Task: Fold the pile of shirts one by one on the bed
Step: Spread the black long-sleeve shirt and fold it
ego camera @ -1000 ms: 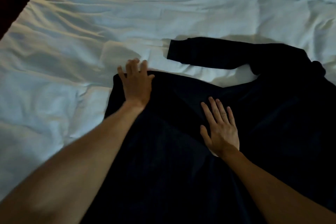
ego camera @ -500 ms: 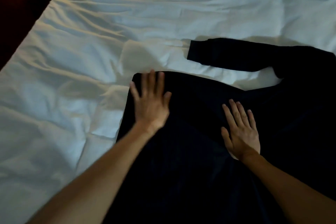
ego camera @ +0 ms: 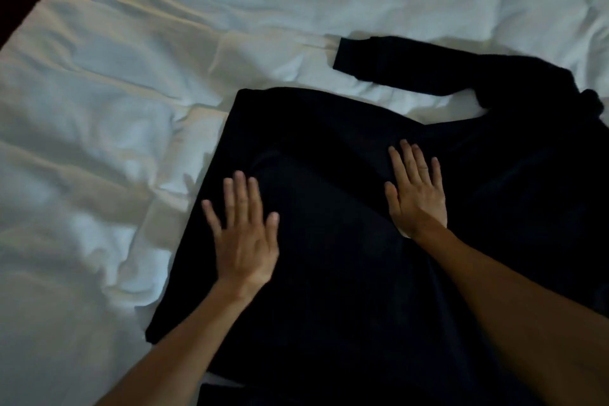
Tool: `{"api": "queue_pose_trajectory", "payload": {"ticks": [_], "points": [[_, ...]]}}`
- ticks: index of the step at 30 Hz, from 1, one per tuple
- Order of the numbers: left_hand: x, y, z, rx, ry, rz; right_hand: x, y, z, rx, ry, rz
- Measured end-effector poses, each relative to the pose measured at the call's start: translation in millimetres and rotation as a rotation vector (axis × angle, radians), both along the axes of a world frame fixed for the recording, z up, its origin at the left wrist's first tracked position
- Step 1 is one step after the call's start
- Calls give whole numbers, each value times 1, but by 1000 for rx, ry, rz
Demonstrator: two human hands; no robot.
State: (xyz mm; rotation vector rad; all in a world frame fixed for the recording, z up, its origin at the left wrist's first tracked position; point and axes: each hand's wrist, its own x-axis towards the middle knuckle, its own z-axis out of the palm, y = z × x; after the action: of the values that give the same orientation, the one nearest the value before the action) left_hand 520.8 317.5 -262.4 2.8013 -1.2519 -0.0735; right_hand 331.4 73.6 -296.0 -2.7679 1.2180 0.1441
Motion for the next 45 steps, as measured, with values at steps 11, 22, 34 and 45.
{"api": "queue_pose_trajectory", "payload": {"ticks": [11,22,34,45], "points": [[-155,-31,-16,-82,278,-59,-146,18,24,30,44,96],[-254,-110,-30,36,187,-400,-265,-86,44,6,-273,-982],[-255,-115,-40,100,123,-418,-274,-125,50,114,-556,-1130],[-257,-112,-34,189,117,-401,-317,4,72,182,-122,-1047]]}}
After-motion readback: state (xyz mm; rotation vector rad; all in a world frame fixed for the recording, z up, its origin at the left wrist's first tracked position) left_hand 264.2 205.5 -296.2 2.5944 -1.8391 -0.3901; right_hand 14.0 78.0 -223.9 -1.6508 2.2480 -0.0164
